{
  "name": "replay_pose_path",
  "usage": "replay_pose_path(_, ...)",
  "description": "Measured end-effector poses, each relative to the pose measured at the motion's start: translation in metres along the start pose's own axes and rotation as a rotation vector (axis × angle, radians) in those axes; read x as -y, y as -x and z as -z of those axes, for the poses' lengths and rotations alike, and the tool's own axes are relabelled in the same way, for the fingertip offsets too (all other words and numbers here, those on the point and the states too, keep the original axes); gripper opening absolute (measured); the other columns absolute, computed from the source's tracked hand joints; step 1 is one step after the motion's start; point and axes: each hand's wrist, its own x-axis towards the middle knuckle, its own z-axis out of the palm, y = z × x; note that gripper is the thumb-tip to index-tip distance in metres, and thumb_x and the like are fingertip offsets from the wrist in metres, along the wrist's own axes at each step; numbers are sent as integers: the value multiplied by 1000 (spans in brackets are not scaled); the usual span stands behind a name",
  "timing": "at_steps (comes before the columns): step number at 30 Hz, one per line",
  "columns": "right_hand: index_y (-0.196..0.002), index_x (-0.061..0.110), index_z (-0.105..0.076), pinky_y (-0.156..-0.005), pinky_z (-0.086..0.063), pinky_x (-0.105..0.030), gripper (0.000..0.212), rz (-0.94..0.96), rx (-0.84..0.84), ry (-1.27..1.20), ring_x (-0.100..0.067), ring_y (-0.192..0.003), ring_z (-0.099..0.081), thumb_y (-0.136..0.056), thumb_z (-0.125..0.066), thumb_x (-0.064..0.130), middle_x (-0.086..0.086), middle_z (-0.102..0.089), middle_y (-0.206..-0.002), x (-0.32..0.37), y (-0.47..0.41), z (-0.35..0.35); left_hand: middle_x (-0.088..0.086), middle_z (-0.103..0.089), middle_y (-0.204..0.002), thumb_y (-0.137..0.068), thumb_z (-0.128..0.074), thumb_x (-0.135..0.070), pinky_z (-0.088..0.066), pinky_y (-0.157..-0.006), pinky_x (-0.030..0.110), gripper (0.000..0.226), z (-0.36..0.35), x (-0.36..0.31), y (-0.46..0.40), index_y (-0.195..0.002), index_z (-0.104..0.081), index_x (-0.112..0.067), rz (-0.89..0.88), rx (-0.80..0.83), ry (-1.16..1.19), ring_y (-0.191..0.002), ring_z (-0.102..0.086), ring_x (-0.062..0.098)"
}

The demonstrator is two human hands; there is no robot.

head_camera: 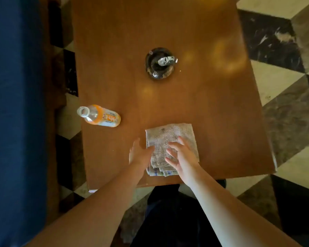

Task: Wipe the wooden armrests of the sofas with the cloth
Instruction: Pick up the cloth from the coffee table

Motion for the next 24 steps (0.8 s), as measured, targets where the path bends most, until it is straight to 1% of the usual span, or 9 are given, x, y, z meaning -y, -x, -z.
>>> replay_pose_path(4, -133, 27, -53, -87, -59, -34, 40, -21, -122, -65, -17, -111, -68, -97, -63, 12, 5, -65, -117, -23, -25, 0, 10, -71, -115, -83, -76, -34, -56, -88, 46, 51, -10, 1, -36, -126, -61, -11, -36, -59, -35, -103, -67, 30)
replay_pose_path(7, -127, 23, -55, -87, -59, -33, 33, -25, -239, -17, -17, -106, -71, -97, -63, 13, 2, -68, -111, -40, -24, 2, 4, -72, -91, -81, -76, -32, -55, -70, 36, 30, -19, 4, -41, -105, -68, -14, -57, -106, -50, -85, -69, 24)
replay_pose_path(10, -129, 20, -56, -86, -60, -34, 33, -31, -277, 43, -20, -104, -73, -97, -64, 14, 1, -70, -109, -43, -20, 6, 0, -70, -80, -78, -78, -35, -52, -63, 31, 24, -22, -1, -42, -91, -69, -17, -16, -146, -43, -74, -66, 18)
replay_pose_path(13, -133, 18, -56, -89, -60, -38, 36, -43, -280, 125, -24, -110, -71, -99, -57, 7, 2, -68, -106, -40, -16, 13, -3, -68, -69, -80, -77, -29, -48, -56, 27, 13, -22, -5, -36, -76, -70, -19, -63, -195, -74, -69, -64, 16)
replay_pose_path(15, -135, 16, -57, -93, -59, -45, 38, -65, -274, 134, -30, -113, -69, -99, -55, 4, -4, -68, -103, -36, -9, 16, -7, -66, -67, -82, -74, -26, -41, -51, 23, 15, -21, -7, -24, -70, -66, -24, -116, -202, -98, -66, -61, 10)
replay_pose_path(17, -132, 15, -59, -89, -59, -51, 36, -73, -274, 129, -41, -118, -63, -99, -54, 1, -17, -67, -113, -30, 1, 19, -11, -66, -71, -83, -71, -25, -38, -51, 20, 10, -22, -10, -11, -74, -67, -22, -200, -184, -128, -69, -60, 4)
replay_pose_path(19, -124, 14, -61, -73, -62, -41, 29, -88, -254, 45, -44, -118, -61, -99, -55, 1, -22, -64, -117, -25, 11, 23, -12, -67, -75, -83, -70, -24, -36, -53, 12, 5, -23, -18, 7, -79, -69, -21, -307, -157, -176, -72, -61, 3)
replay_pose_path(21, -112, 18, -65, -69, -58, -29, 17, -143, -235, -108, -31, -113, -69, -98, -62, 9, -11, -68, -116, -17, 23, 29, -11, -68, -78, -81, -69, -22, -37, -56, 8, 1, -27, -28, 29, -80, -70, -21, -415, -116, -251, -73, -61, 5)
replay_pose_path(24, -98, 24, -66, -75, -59, -32, 3, -184, -229, -313, -17, -111, -67, -98, -64, 23, 0, -66, -118, -7, 40, 49, -5, -67, -83, -81, -69, -19, -47, -67, 26, 4, -40, -45, 68, -83, -70, -17, -605, -74, -382, -79, -62, 15)
